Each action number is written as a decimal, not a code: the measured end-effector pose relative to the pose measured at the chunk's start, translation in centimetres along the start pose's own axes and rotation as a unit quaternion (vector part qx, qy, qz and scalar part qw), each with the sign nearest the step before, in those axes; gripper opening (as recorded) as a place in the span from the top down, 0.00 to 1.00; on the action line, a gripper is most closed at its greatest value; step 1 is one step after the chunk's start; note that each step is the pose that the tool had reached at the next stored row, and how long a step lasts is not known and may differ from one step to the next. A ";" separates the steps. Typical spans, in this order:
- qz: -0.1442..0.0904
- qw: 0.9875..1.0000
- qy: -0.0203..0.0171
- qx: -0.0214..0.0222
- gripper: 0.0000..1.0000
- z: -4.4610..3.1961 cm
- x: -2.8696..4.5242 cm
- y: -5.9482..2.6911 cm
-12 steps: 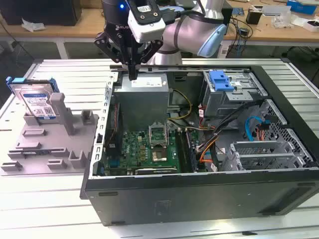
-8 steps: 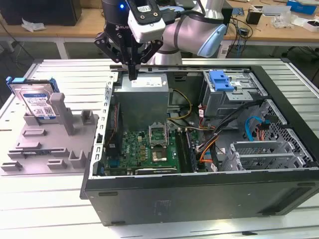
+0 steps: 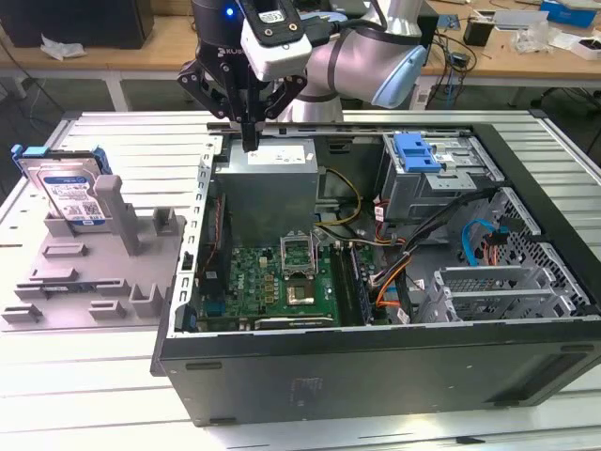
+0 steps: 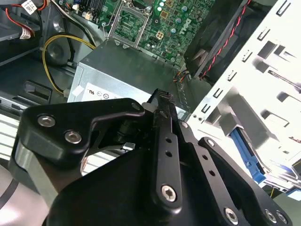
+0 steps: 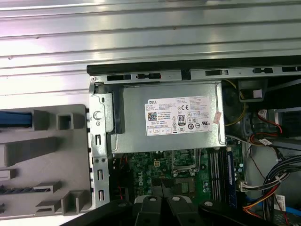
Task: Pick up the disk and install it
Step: 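Reach for the disk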
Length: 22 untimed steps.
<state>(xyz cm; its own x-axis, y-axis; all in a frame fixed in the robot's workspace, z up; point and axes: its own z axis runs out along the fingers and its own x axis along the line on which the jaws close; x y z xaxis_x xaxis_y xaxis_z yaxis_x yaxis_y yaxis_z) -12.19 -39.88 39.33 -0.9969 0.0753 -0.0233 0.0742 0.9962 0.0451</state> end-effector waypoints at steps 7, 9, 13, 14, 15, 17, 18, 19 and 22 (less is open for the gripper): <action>0.000 1.000 0.000 0.000 0.89 -0.02 0.95 -0.04; 0.000 1.000 0.000 0.000 0.89 -0.05 2.26 0.02; 0.000 1.000 0.000 0.000 0.89 -0.09 4.33 0.36; 0.000 1.000 0.000 0.000 0.89 -0.08 4.68 0.42; 0.000 1.000 0.000 0.000 0.89 -0.09 5.08 0.51; 0.000 1.000 0.000 0.000 0.89 -0.11 5.85 0.68; 0.000 1.000 0.000 0.000 0.89 -0.11 6.17 0.76; 0.000 1.000 0.000 0.000 0.89 -0.11 6.78 0.91; 0.000 1.000 0.000 0.000 0.89 -0.13 8.25 1.34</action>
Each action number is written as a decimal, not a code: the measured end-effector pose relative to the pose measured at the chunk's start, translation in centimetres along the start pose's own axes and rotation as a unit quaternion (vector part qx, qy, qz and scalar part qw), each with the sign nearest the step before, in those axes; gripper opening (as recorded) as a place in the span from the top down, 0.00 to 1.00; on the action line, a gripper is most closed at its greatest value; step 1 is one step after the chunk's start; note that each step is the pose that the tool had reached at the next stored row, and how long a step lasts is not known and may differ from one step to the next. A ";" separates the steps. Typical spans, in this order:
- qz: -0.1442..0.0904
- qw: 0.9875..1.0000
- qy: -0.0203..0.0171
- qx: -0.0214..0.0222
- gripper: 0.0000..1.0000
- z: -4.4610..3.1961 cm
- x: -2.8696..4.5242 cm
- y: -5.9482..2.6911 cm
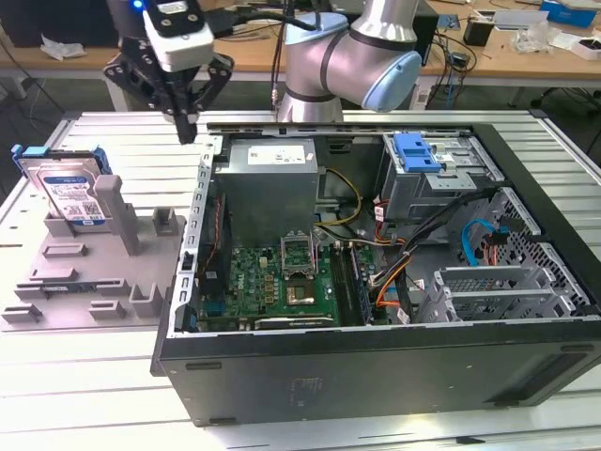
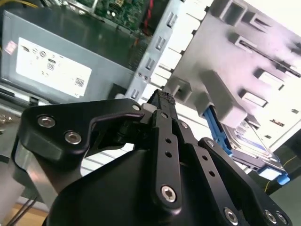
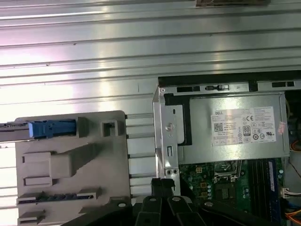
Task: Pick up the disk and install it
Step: 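Reach for the disk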
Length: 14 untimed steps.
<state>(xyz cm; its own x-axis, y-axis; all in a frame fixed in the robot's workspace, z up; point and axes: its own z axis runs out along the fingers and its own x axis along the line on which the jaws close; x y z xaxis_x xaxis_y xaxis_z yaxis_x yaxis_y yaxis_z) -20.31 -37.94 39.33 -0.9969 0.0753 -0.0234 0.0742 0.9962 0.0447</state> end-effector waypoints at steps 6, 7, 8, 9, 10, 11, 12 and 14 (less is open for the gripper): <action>0.000 1.000 0.000 0.000 0.89 -0.02 2.50 0.92; 0.000 1.000 0.000 0.000 0.89 -0.02 2.80 1.02; 0.000 1.000 0.000 0.000 0.89 -0.03 3.11 1.11; 0.000 1.000 0.000 0.000 0.89 -0.03 3.56 1.24; 0.000 1.000 0.000 0.000 0.89 -0.03 3.87 1.32; 0.000 1.000 0.000 0.000 0.89 -0.04 4.26 1.42; 0.000 1.000 0.000 0.000 0.89 -0.04 4.54 1.50; 0.000 1.000 0.000 0.000 0.89 -0.05 5.17 1.68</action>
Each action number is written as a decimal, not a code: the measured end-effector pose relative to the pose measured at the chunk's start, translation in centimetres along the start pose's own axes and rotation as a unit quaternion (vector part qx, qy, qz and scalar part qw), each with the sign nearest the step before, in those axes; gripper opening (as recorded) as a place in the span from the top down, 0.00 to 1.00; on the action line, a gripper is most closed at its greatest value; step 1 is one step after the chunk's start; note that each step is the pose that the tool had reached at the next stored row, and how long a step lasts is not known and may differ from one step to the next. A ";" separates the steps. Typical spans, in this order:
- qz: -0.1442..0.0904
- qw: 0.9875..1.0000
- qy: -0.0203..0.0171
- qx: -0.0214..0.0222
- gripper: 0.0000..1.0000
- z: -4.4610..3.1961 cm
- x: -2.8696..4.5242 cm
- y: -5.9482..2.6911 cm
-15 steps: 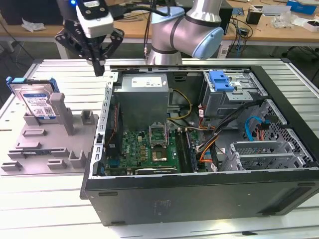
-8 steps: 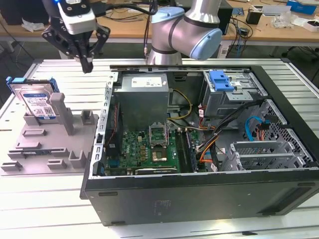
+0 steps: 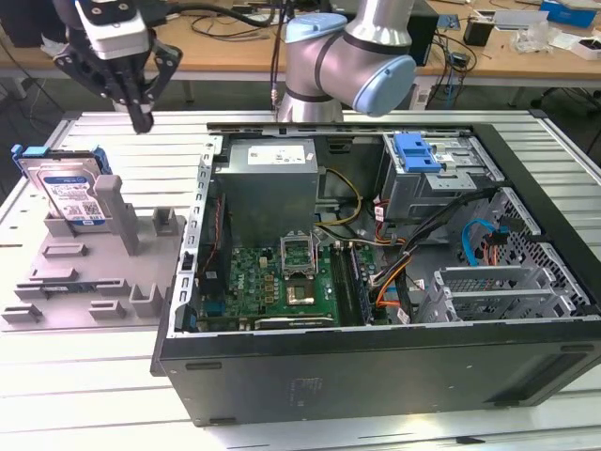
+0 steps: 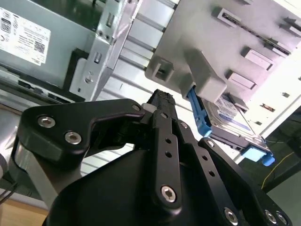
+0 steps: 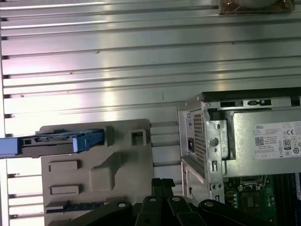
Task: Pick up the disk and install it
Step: 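Reach for the disk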
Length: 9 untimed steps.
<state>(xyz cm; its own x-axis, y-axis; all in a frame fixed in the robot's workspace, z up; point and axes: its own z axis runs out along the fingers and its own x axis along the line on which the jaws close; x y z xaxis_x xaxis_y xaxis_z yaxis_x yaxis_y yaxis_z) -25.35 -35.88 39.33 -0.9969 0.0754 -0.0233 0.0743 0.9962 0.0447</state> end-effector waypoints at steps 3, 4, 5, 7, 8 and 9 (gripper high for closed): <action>0.000 1.000 0.000 0.000 0.89 -0.02 1.30 0.27; 0.000 1.000 0.000 0.000 0.89 -0.02 1.71 0.34; 0.000 1.000 0.000 0.000 0.89 -0.03 2.12 0.40; 0.000 1.000 0.000 0.000 0.89 -0.05 3.48 0.60; 0.000 1.000 0.000 0.000 0.89 -0.05 3.93 0.67; 0.000 1.000 0.000 0.000 0.89 -0.07 4.30 0.72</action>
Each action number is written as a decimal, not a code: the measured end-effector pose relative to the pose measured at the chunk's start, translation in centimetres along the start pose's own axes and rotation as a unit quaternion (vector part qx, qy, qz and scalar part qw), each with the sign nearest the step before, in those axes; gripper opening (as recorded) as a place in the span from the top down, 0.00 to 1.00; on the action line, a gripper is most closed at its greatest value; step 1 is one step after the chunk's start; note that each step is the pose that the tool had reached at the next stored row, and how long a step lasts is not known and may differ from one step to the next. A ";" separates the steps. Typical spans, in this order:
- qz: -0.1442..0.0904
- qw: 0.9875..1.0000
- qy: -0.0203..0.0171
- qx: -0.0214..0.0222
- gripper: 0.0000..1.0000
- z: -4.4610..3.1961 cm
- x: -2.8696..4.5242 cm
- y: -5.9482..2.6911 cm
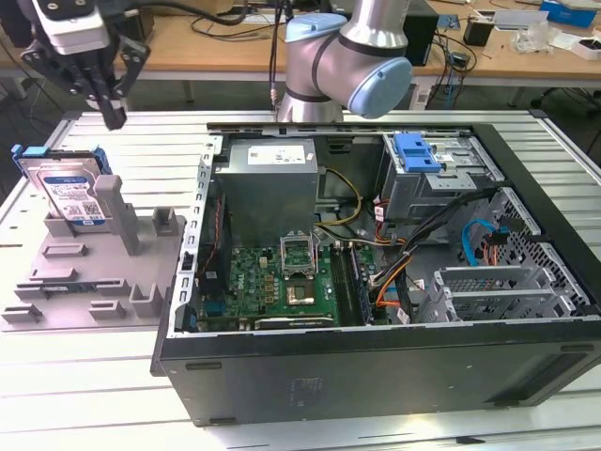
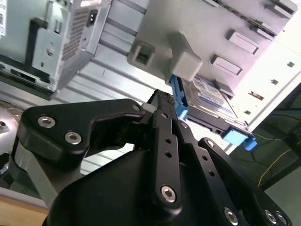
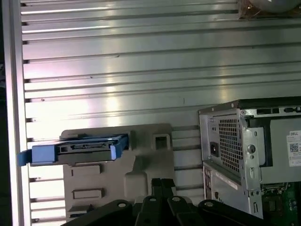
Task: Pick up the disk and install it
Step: 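Reach for the disk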
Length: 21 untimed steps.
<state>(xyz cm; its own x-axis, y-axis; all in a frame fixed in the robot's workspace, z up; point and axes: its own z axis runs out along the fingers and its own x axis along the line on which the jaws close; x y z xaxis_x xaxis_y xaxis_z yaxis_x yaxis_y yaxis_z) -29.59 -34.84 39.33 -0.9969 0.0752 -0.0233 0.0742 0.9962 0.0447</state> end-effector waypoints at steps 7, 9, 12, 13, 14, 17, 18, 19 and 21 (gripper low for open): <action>0.000 1.000 0.000 0.000 0.89 -0.05 3.46 0.58; 0.000 1.000 0.000 0.000 0.89 -0.06 4.37 0.78; 0.000 1.000 0.000 0.000 0.89 -0.07 5.71 1.10; 0.000 1.000 0.000 0.000 0.89 -0.08 6.10 1.19; 0.000 1.000 0.000 0.000 0.89 -0.08 6.81 1.41; 0.000 1.000 0.001 0.000 0.89 -0.08 8.00 1.91; 0.000 1.000 0.001 0.000 0.89 -0.08 8.38 2.10; 0.000 1.000 0.001 0.000 0.89 -0.07 8.67 2.24; 0.000 1.000 0.001 0.000 0.89 -0.07 9.36 2.55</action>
<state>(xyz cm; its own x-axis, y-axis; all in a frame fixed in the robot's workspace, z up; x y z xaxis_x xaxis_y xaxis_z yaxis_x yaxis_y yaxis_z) -38.73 -31.60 39.29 -0.9969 0.0752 -0.0215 0.0742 0.9962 0.0446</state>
